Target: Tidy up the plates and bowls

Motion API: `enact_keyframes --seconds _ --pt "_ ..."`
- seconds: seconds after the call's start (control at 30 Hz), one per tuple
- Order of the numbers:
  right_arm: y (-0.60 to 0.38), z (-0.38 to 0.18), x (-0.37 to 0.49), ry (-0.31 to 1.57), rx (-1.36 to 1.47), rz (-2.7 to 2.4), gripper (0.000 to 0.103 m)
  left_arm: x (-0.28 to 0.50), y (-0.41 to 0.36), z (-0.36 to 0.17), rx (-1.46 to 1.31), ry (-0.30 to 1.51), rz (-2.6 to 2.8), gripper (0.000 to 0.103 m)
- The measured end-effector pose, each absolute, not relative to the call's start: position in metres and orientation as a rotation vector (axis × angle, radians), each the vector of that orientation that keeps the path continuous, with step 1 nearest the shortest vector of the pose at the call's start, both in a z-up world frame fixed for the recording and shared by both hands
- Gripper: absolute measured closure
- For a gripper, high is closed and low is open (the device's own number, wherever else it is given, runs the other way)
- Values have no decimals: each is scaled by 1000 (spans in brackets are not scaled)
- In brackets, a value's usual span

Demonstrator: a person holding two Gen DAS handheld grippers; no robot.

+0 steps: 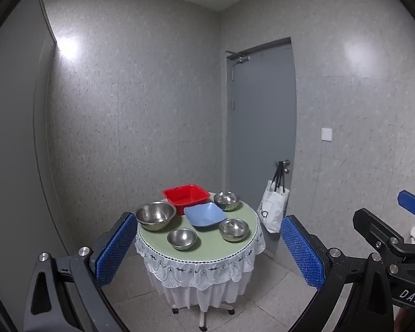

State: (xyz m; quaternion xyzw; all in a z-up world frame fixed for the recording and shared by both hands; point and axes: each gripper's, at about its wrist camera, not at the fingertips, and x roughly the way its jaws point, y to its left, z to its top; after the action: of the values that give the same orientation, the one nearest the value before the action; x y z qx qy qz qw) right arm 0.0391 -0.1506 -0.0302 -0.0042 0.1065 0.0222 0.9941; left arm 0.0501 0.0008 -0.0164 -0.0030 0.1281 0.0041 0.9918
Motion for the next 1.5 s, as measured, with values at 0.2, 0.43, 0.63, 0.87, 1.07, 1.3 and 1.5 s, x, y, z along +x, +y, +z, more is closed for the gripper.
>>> enact_keyframes --seconds 0.2,0.43,0.63,0.87,1.07,1.3,1.5 --pt "-142 -36 38 220 -11 53 0 49 9 -20 -17 251 9 1" --pt "-134 -41 34 228 -15 44 0 47 13 -24 -25 259 1 0" --pt "-136 -37 31 235 -13 41 0 42 15 -21 -26 259 1 0" --pt "-136 -38 28 236 -10 44 0 38 13 -15 -26 264 4 0" --pt "-137 -40 26 243 -7 49 0 32 14 -16 -24 268 7 1" --pt "-141 -40 25 246 -7 44 0 30 10 -8 -20 268 4 0" --pt "-147 -41 26 246 -4 38 0 33 7 -6 -16 269 -1 1"
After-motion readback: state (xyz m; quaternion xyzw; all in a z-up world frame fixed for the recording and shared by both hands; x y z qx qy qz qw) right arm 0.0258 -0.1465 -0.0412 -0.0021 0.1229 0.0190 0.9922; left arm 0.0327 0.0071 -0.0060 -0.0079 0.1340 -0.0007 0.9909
